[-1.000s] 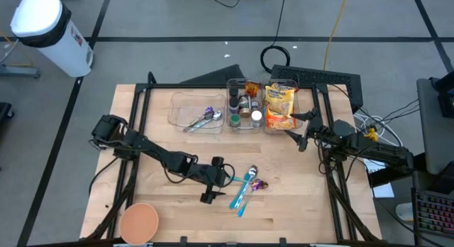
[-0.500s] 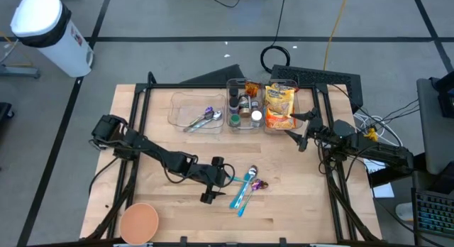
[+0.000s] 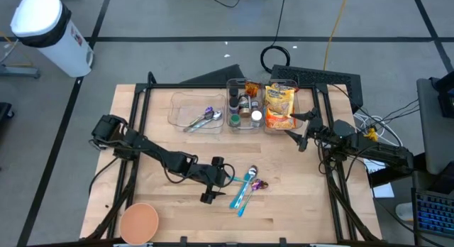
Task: Pick & Place Food Item
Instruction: Put the blue and violet spoon into the left transparent bin
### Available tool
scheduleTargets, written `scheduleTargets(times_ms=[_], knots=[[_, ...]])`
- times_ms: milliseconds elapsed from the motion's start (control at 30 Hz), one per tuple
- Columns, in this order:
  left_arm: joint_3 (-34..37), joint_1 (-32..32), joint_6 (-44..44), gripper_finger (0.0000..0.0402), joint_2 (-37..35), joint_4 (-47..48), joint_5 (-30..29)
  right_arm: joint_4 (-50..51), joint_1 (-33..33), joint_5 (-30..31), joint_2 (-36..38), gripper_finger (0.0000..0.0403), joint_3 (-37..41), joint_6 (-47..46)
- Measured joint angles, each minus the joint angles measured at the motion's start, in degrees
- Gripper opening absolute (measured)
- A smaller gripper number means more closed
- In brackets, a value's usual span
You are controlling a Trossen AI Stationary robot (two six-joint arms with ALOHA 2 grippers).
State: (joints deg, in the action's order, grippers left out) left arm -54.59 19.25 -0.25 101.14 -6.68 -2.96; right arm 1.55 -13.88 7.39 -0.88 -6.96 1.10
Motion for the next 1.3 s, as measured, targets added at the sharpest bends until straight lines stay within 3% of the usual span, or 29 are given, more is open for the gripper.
scheduleTargets(times_ms=[633, 767, 1000, 1300], knots=[[0.0, -1.1, 7.6, 0.0340, 0.0, 2.5, -5.1, 0.0, 0.0, 0.0, 0.0, 0.0348, 0.0, 0.0], [0.0, -2.9, 7.7, 0.0340, 2.5, -1.6, -5.7, 0.0, 0.0, 0.0, 0.0, 0.0348, 0.0, 0.0], [0.0, -3.9, 9.2, 0.0340, 10.7, -13.5, -1.1, 0.1, 0.0, 0.0, 0.0, 0.0348, 0.0, 0.0], [-0.2, -4.1, 7.3, 0.0332, 14.1, -15.6, -1.5, 0.0, 0.0, 0.0, 0.0, 0.0348, 0.0, 0.0]])
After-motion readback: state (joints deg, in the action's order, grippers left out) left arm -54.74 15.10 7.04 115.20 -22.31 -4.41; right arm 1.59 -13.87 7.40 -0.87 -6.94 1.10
